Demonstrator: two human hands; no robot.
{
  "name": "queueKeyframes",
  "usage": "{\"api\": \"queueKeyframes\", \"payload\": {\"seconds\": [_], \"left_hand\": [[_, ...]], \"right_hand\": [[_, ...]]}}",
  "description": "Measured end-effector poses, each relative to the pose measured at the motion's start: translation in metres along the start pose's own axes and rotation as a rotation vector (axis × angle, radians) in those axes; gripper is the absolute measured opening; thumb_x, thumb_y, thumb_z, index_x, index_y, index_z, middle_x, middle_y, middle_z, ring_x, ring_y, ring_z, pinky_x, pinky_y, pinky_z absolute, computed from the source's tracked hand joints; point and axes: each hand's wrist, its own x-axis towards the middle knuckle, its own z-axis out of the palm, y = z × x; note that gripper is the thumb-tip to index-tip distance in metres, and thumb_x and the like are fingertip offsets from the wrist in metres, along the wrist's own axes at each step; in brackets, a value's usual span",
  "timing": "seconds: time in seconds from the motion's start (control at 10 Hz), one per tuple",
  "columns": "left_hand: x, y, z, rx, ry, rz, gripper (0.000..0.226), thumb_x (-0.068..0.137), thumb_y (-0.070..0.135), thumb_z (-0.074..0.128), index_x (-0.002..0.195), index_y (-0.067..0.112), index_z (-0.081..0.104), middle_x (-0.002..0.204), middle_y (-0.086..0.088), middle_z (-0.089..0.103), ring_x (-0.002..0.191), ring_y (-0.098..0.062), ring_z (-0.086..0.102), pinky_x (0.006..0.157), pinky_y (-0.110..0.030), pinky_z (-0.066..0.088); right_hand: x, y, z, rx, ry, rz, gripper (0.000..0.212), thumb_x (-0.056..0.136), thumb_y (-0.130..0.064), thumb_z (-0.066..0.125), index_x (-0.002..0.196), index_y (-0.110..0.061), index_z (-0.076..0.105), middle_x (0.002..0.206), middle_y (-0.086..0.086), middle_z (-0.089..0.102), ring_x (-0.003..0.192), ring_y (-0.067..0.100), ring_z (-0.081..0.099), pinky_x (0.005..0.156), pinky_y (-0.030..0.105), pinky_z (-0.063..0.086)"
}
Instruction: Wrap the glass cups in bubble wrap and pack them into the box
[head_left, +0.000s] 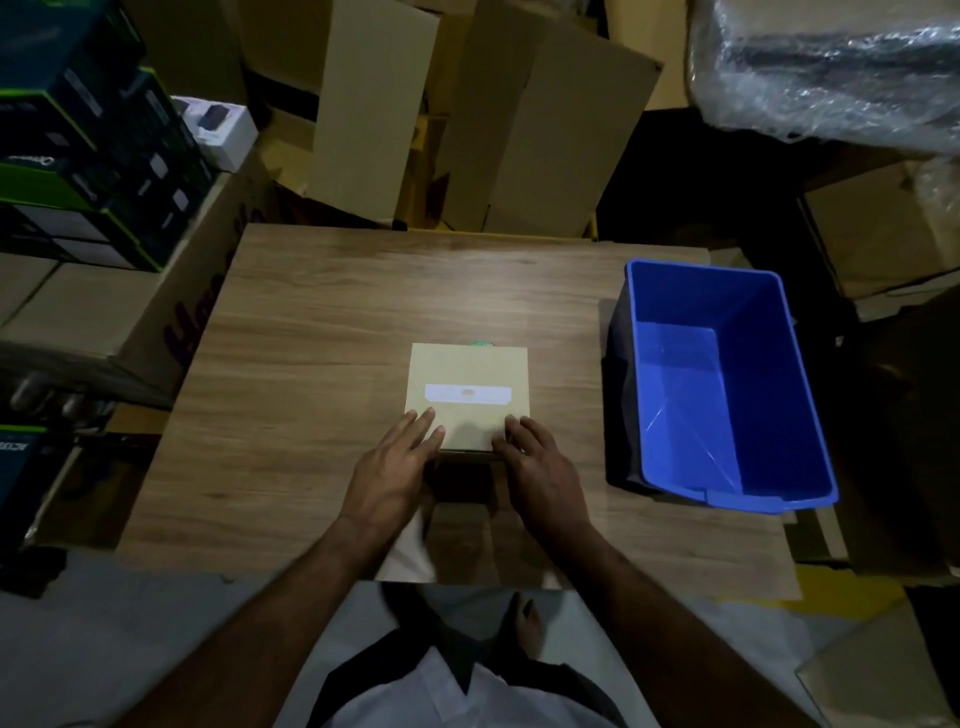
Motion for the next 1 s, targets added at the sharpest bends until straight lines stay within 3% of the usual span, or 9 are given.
{"api": "queueKeyframes", "payload": {"seconds": [0.1, 0.2, 0.3, 0.5, 0.6, 0.8, 0.9, 1.0], "left_hand": [[0.024, 0.005, -0.017, -0.007, -0.064, -0.016, 0.063, 0.078, -0.003, 0.07, 0.139, 0.011, 0.06, 0.155, -0.01, 0.046, 0.142, -0.031, 0.045, 0.104, -0.042, 0.052], [0.051, 0.004, -0.027, -0.03, -0.095, -0.032, 0.056, 0.09, 0.003, 0.06, 0.145, 0.012, 0.054, 0.16, -0.008, 0.038, 0.149, -0.027, 0.035, 0.115, -0.037, 0.04], [0.074, -0.002, -0.031, -0.013, -0.118, -0.035, 0.06, 0.09, 0.01, 0.063, 0.148, 0.014, 0.05, 0.163, -0.006, 0.033, 0.151, -0.024, 0.03, 0.116, -0.031, 0.035], [0.113, -0.015, -0.033, 0.068, -0.144, -0.031, 0.069, 0.088, -0.003, 0.057, 0.152, 0.017, 0.042, 0.166, -0.003, 0.026, 0.152, -0.022, 0.026, 0.118, -0.033, 0.036], [0.125, -0.016, -0.034, 0.113, -0.157, -0.042, 0.072, 0.089, -0.002, 0.059, 0.154, 0.019, 0.038, 0.167, 0.0, 0.022, 0.153, -0.02, 0.023, 0.117, -0.035, 0.038], [0.14, -0.013, -0.041, 0.163, -0.223, -0.077, 0.065, 0.092, 0.012, 0.057, 0.154, 0.018, 0.039, 0.167, -0.002, 0.022, 0.152, -0.022, 0.026, 0.117, -0.038, 0.038], [0.143, -0.002, -0.049, 0.222, -0.244, -0.08, 0.055, 0.1, 0.029, 0.05, 0.152, 0.015, 0.039, 0.166, -0.007, 0.025, 0.149, -0.026, 0.03, 0.116, -0.041, 0.036], [0.145, 0.014, -0.056, 0.295, -0.166, -0.072, 0.058, 0.105, 0.042, 0.039, 0.154, 0.011, 0.036, 0.164, -0.011, 0.028, 0.151, -0.029, 0.026, 0.123, -0.046, 0.024]], "right_hand": [[0.02, 0.007, -0.002, 0.025, -0.016, 0.019, 0.054, 0.067, 0.003, 0.079, 0.119, -0.009, 0.071, 0.133, 0.018, 0.064, 0.124, 0.039, 0.06, 0.072, 0.043, 0.063], [0.046, 0.015, -0.001, 0.044, -0.057, 0.043, 0.049, 0.075, 0.004, 0.063, 0.122, -0.006, 0.068, 0.139, 0.019, 0.06, 0.132, 0.04, 0.054, 0.081, 0.048, 0.061], [0.07, 0.018, -0.007, 0.021, -0.081, 0.06, 0.052, 0.086, -0.011, 0.038, 0.133, -0.01, 0.06, 0.152, 0.013, 0.048, 0.144, 0.033, 0.039, 0.099, 0.045, 0.054], [0.105, 0.028, -0.006, 0.001, -0.096, 0.083, 0.052, 0.092, -0.007, 0.062, 0.142, -0.015, 0.052, 0.158, 0.008, 0.04, 0.149, 0.027, 0.032, 0.103, 0.038, 0.051], [0.118, 0.032, -0.004, 0.022, -0.091, 0.079, 0.052, 0.091, -0.005, 0.062, 0.142, -0.012, 0.052, 0.158, 0.012, 0.04, 0.149, 0.029, 0.032, 0.108, 0.04, 0.049], [0.127, 0.037, -0.003, 0.032, -0.06, 0.069, 0.045, 0.093, -0.013, 0.064, 0.136, -0.008, 0.057, 0.151, 0.017, 0.048, 0.144, 0.035, 0.04, 0.107, 0.043, 0.049], [0.124, 0.038, -0.009, 0.035, -0.037, 0.045, 0.044, 0.09, -0.016, 0.065, 0.132, -0.005, 0.061, 0.143, 0.022, 0.055, 0.134, 0.038, 0.05, 0.106, 0.045, 0.049], [0.125, 0.04, -0.009, 0.03, 0.039, 0.026, 0.053, 0.089, -0.017, 0.055, 0.14, -0.006, 0.055, 0.145, 0.024, 0.053, 0.135, 0.037, 0.049, 0.115, 0.046, 0.039]]}}
